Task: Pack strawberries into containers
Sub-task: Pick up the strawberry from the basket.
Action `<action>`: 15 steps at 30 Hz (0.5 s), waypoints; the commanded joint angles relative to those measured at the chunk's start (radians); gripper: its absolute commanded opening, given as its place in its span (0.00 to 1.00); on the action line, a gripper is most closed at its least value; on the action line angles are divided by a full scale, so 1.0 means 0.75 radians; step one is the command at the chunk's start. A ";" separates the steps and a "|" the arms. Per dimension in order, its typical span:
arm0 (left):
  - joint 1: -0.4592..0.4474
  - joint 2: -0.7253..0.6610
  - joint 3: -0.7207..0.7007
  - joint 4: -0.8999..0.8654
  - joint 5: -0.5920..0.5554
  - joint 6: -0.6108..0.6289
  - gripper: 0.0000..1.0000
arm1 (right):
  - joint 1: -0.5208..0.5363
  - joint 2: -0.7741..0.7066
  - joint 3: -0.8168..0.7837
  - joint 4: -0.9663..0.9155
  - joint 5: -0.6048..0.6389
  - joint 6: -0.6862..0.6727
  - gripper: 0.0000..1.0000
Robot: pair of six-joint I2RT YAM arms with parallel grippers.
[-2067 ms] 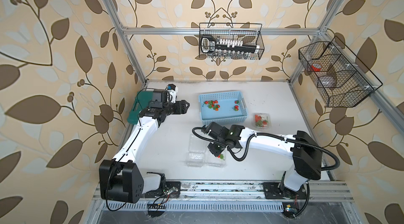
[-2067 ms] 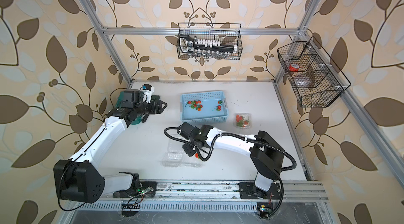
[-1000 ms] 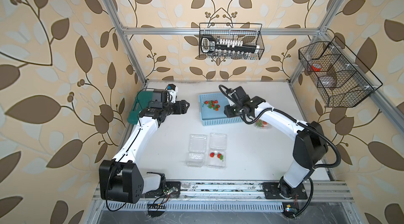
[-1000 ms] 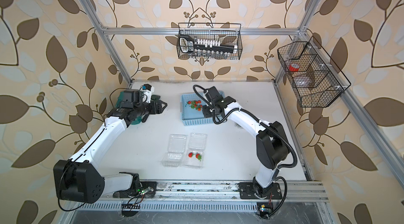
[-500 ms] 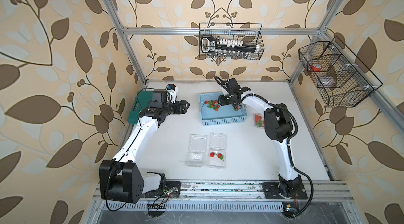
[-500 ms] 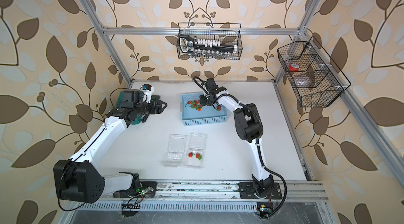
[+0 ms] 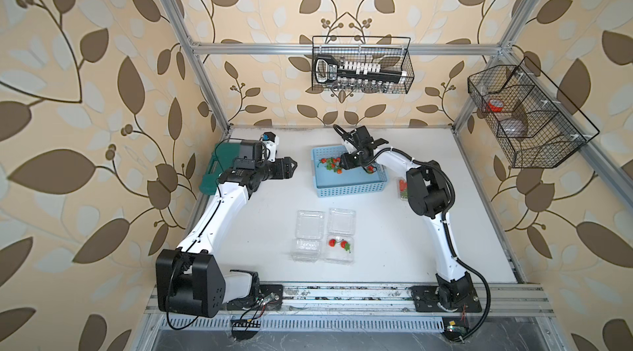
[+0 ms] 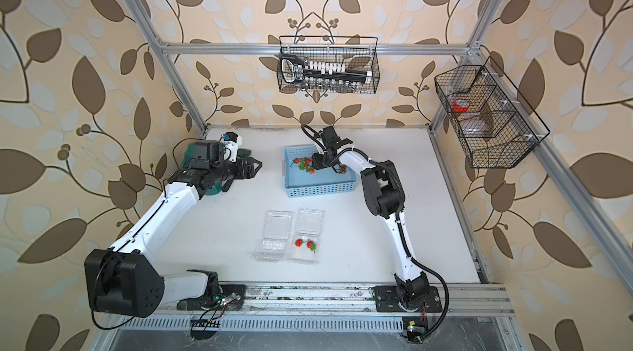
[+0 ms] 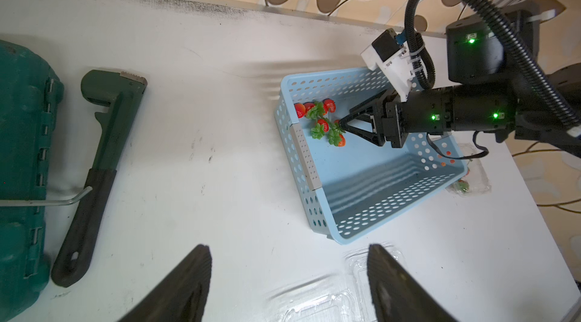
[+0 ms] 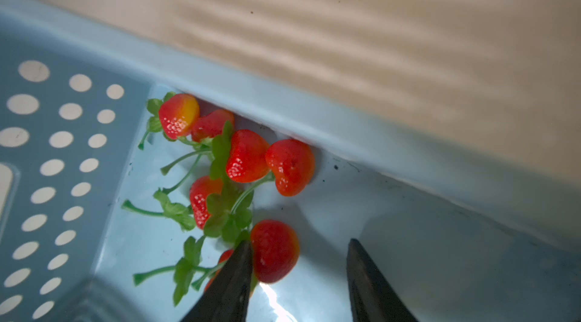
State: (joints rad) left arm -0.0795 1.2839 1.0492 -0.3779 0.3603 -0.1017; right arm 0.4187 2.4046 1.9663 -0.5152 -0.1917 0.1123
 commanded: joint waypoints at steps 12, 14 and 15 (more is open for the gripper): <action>-0.007 -0.004 0.000 0.017 0.017 0.029 0.80 | 0.045 0.112 0.120 -0.051 0.020 -0.058 0.46; -0.010 -0.006 0.001 0.019 0.015 0.030 0.80 | 0.045 0.119 0.128 -0.045 0.018 -0.058 0.43; -0.008 -0.006 0.000 0.017 0.015 0.031 0.79 | 0.047 0.123 0.132 -0.043 0.016 -0.058 0.43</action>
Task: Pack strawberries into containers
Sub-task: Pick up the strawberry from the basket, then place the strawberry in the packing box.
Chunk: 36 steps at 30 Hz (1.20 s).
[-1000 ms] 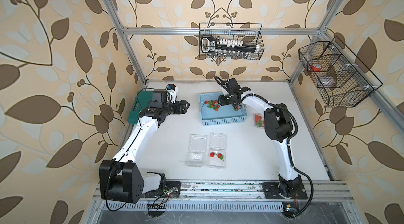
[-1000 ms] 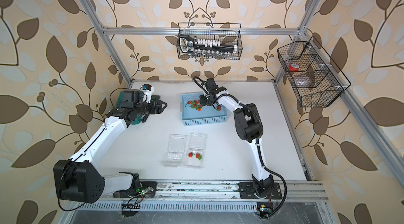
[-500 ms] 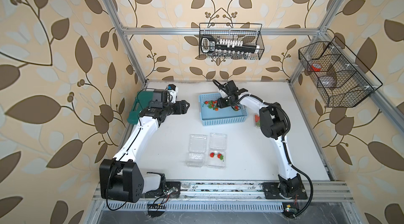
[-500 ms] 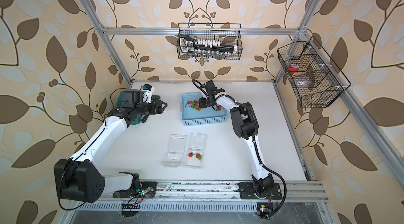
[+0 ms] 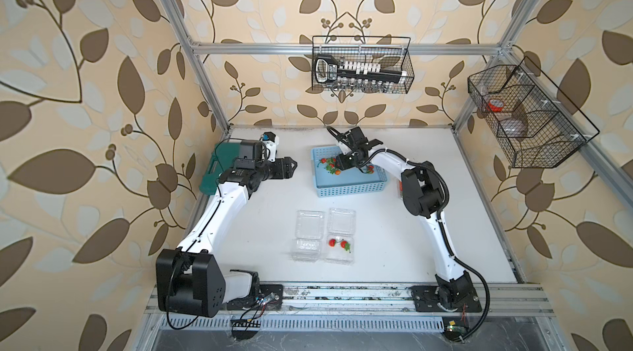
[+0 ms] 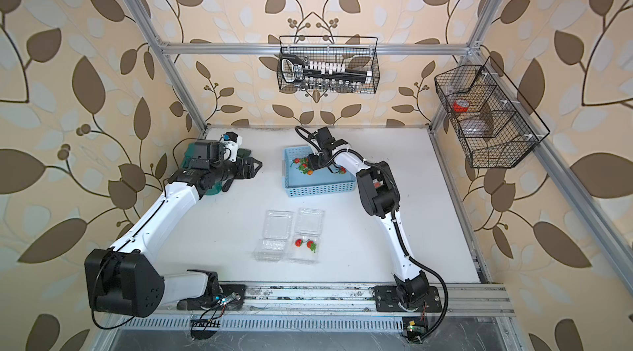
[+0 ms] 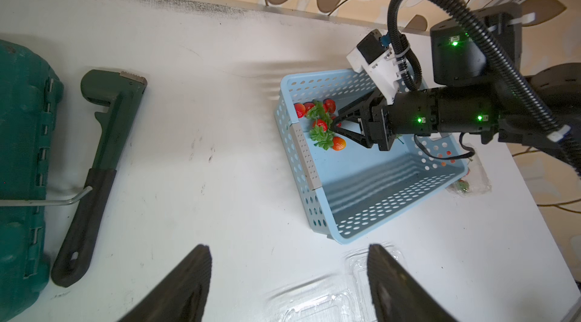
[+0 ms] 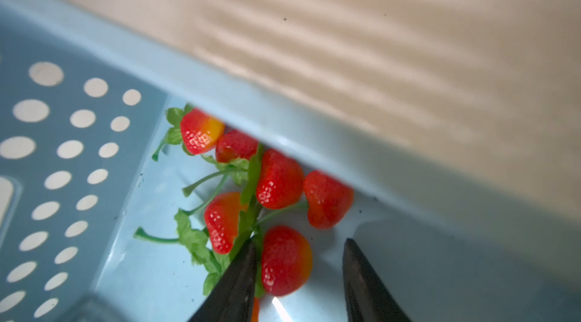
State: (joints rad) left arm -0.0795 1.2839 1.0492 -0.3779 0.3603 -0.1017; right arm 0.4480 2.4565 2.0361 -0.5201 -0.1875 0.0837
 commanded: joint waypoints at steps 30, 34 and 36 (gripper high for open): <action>-0.010 -0.020 -0.003 0.020 0.025 0.025 0.79 | -0.043 -0.378 -0.347 0.104 0.050 -0.021 0.15; -0.010 -0.022 -0.004 0.021 0.025 0.024 0.79 | -0.041 -0.474 -0.427 0.111 0.048 -0.016 0.15; -0.008 -0.022 -0.001 0.020 0.027 0.024 0.79 | -0.037 -0.534 -0.463 0.101 0.045 -0.009 0.15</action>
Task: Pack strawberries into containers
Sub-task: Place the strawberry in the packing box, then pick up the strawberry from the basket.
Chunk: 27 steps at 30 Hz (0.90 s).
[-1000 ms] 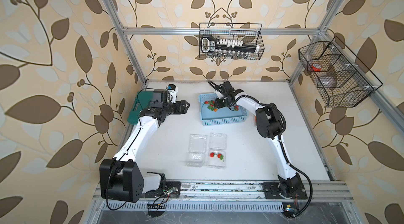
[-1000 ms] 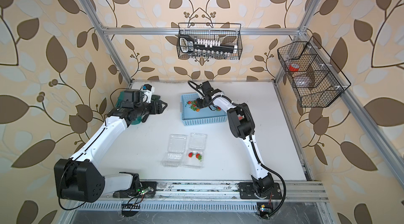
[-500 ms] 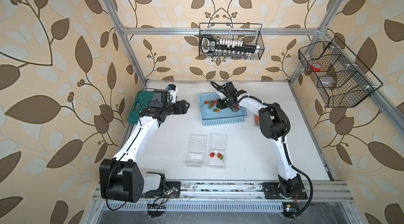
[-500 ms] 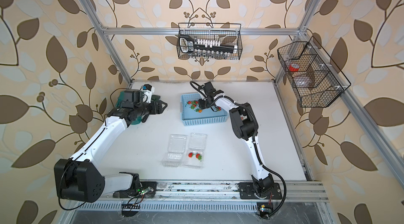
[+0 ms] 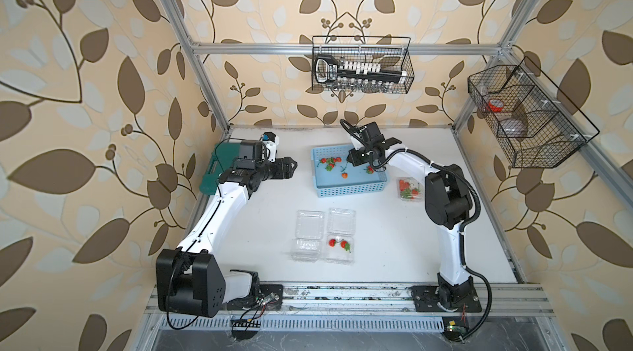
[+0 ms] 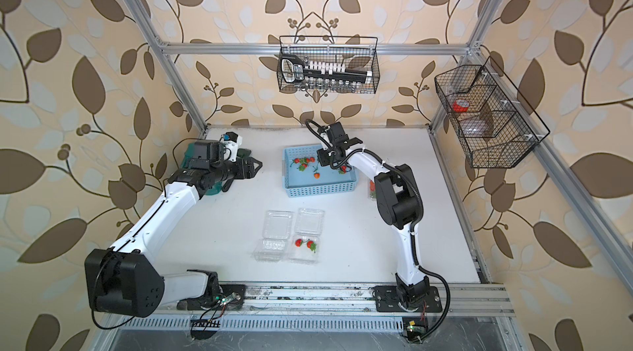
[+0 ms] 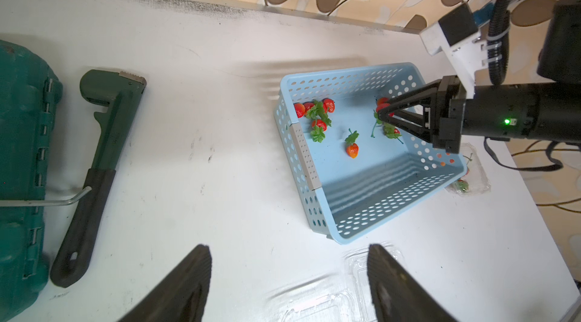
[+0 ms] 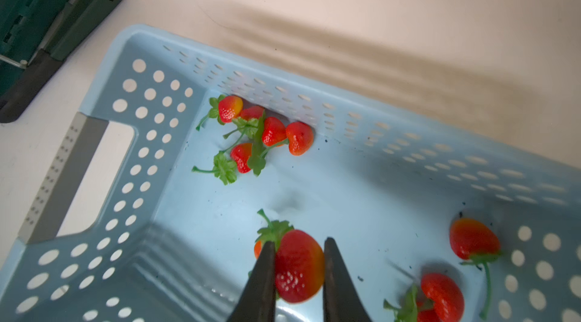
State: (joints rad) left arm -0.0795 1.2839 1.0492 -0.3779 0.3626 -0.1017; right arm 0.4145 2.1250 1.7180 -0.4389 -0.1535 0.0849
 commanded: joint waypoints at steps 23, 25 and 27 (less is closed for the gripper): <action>-0.009 -0.027 0.001 0.019 0.019 0.023 0.80 | 0.678 -0.764 -0.935 -0.098 -0.051 0.209 0.16; -0.009 -0.031 -0.002 0.018 0.018 0.024 0.79 | 0.704 -0.744 -0.954 -0.098 -0.043 0.210 0.16; -0.009 -0.031 -0.001 0.019 0.018 0.022 0.79 | 0.723 -0.721 -0.963 -0.105 -0.036 0.194 0.17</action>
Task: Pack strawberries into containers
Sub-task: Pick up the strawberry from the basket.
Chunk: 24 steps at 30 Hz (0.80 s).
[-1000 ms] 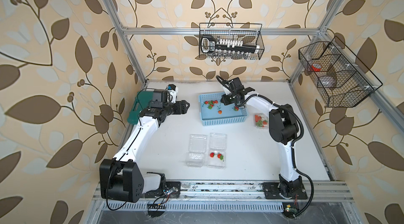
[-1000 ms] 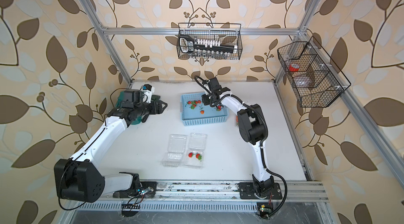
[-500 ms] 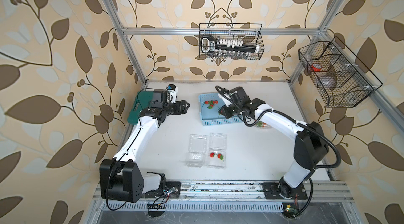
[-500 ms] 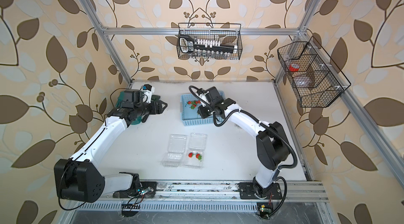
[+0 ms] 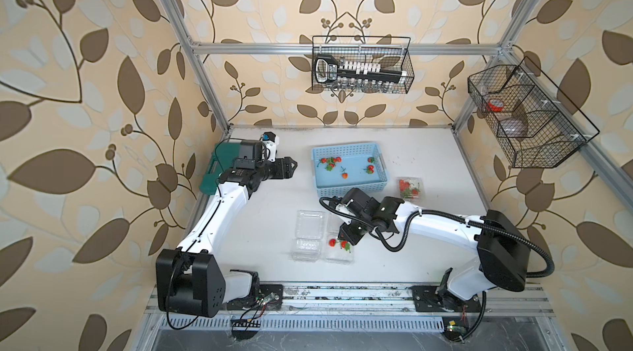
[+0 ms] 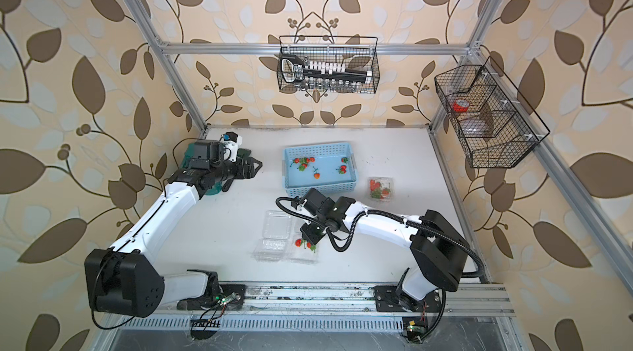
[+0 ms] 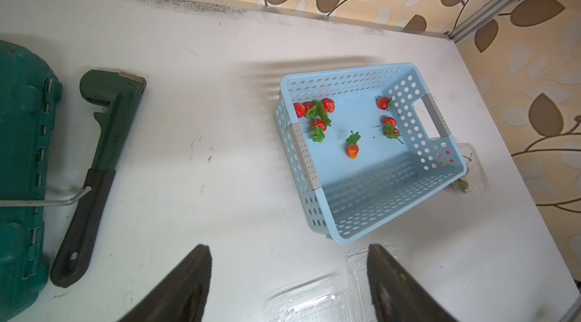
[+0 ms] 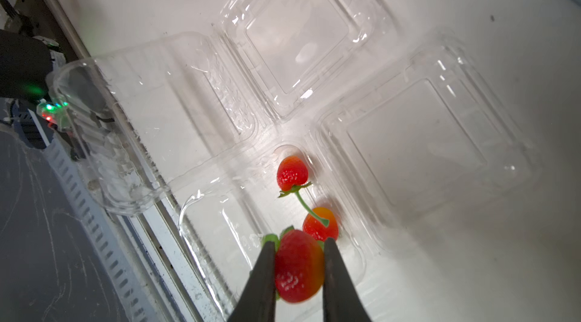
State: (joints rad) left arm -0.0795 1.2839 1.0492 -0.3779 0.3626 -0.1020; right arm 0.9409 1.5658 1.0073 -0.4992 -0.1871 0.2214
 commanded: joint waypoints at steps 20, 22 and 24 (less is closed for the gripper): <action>-0.009 -0.031 0.000 0.018 0.020 0.024 0.80 | -0.239 0.011 0.252 -0.052 0.070 -0.061 0.39; -0.009 -0.033 -0.002 0.019 0.019 0.025 0.79 | -0.326 0.092 0.357 -0.048 0.103 -0.077 0.40; -0.010 -0.034 -0.003 0.019 0.017 0.024 0.80 | -0.412 0.194 0.460 -0.036 0.138 -0.074 0.41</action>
State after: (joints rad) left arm -0.0795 1.2839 1.0492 -0.3779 0.3622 -0.1020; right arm 0.6868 1.6360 1.2755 -0.5396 -0.1276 0.1886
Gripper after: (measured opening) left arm 0.795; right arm 0.409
